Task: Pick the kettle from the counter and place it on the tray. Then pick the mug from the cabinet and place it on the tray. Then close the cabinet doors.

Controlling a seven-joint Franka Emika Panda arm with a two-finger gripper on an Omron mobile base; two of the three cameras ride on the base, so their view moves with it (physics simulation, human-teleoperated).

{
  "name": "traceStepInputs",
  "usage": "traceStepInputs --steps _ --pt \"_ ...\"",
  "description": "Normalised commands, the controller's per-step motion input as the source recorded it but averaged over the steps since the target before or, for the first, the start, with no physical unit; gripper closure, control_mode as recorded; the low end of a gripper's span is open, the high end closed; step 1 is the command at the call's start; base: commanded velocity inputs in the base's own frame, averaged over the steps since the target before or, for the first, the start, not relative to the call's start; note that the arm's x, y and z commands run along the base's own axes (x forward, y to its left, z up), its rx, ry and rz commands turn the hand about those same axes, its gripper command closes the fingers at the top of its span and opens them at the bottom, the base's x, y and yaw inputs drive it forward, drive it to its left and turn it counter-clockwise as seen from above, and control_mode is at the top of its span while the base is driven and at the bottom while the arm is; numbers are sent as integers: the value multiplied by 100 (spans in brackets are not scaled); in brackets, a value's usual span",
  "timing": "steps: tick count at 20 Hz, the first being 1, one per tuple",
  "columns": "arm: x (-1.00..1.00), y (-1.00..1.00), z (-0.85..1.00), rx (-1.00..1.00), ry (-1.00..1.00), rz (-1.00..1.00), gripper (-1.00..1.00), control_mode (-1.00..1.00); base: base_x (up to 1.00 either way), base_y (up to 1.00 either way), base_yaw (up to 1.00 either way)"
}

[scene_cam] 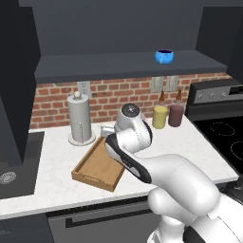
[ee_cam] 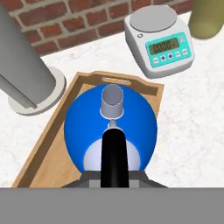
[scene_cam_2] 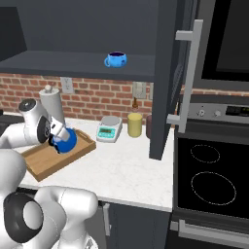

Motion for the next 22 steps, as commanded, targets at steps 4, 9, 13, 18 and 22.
traceStepInputs --steps 4,9,13,18,22 --pt "1 16 -6 0 3 0 100 -100 0 0 0" --pt "0 23 -2 0 9 0 100 -100 0 0 0" --pt "9 18 -12 0 5 0 100 -100 0 0 0" --pt "17 2 -23 0 0 0 100 -100 0 0 0" --pt "11 -3 -22 0 -5 -1 100 -100 0 0 0"
